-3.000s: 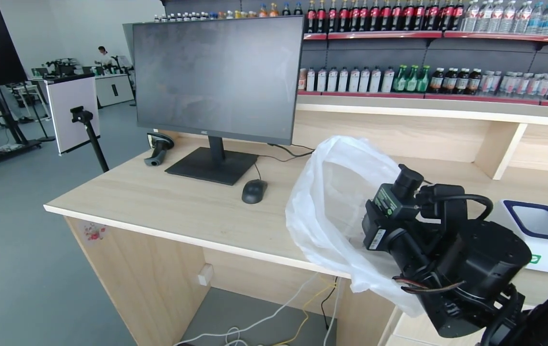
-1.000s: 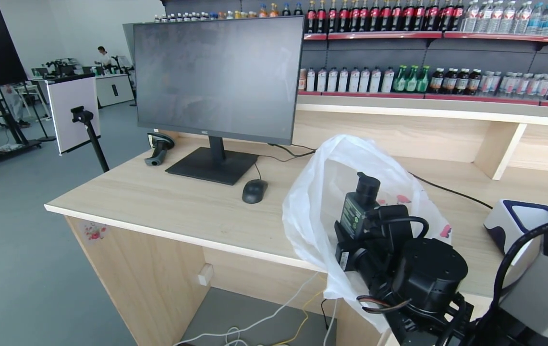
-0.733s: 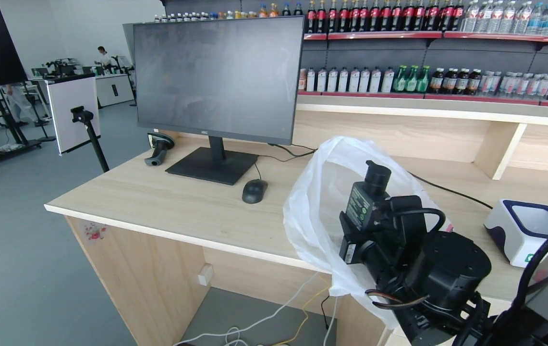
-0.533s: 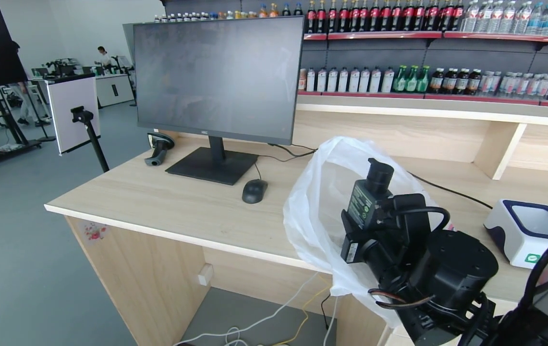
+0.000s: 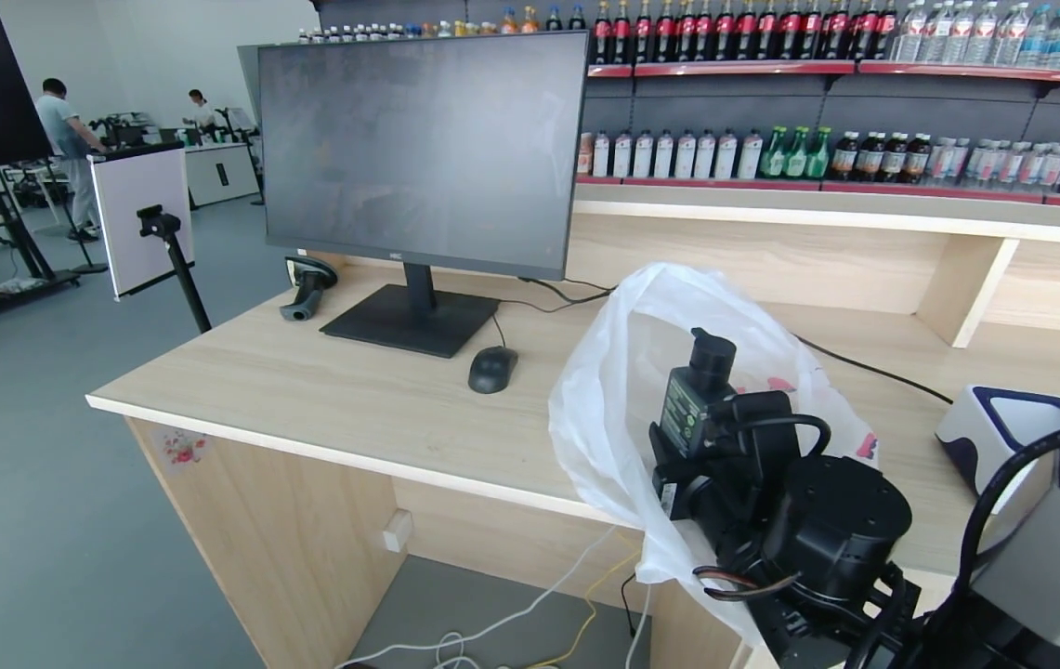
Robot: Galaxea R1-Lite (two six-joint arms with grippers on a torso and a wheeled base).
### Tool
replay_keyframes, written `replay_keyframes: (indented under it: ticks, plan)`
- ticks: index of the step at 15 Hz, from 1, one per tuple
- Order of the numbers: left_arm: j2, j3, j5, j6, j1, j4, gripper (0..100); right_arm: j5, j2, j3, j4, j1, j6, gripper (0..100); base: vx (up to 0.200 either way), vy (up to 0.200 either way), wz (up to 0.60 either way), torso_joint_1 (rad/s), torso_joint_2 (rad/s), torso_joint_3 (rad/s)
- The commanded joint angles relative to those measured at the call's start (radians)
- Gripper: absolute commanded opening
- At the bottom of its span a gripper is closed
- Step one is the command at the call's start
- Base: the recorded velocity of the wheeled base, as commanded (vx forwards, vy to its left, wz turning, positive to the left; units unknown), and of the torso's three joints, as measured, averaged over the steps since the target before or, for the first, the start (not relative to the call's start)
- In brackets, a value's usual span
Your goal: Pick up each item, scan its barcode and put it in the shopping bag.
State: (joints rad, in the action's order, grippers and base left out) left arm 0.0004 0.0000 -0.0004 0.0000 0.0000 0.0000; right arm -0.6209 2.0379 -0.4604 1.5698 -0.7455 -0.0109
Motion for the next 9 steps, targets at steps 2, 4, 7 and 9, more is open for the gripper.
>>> replay_keyframes:
  ticks: [2,4,7,9]
  plan:
    - [0.000,0.000,0.000,0.000,0.000,0.000,100,0.000,0.025,-0.001,0.001,0.000,0.003,0,0.000,0.000,0.00,0.000,0.00,0.000]
    - [0.000,0.000,0.000,0.000,0.000,0.000,100,-0.002,0.025,0.000,0.001,0.000,0.003,0,0.000,0.000,0.00,0.000,0.00,0.000]
    - [0.000,0.000,0.000,0.000,0.000,0.000,100,-0.002,0.030,0.002,0.001,0.002,0.008,0,0.000,0.000,0.00,0.000,0.00,0.000]
    - [0.000,0.000,0.000,0.000,0.000,0.000,100,-0.003,0.042,0.000,0.001,0.000,0.005,0,0.000,0.000,0.00,0.000,0.00,0.000]
